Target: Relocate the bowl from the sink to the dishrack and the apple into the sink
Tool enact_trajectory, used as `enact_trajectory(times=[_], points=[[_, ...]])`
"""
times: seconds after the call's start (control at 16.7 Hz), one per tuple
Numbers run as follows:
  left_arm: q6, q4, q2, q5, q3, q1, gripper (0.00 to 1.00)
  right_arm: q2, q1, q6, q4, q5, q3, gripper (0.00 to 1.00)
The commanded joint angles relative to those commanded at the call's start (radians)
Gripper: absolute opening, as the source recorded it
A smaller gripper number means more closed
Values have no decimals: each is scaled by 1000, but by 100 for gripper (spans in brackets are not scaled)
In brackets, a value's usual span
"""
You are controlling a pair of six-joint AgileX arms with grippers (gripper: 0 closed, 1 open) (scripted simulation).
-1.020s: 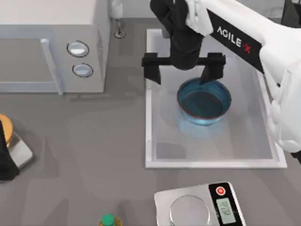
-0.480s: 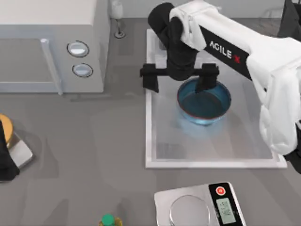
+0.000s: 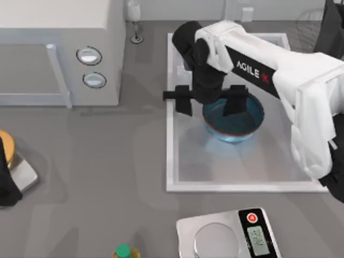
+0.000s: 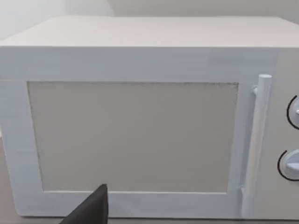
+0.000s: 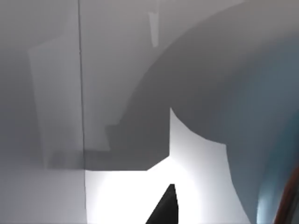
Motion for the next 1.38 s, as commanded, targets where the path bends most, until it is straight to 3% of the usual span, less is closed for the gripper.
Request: enact_trajectory(times=[0.72,1.38], points=[[0,0,0,0,0,0,100,0,0,0,0,0,0,2],[0,0,0,0,0,0,100,-21,4,7,-6,2,-13,0]])
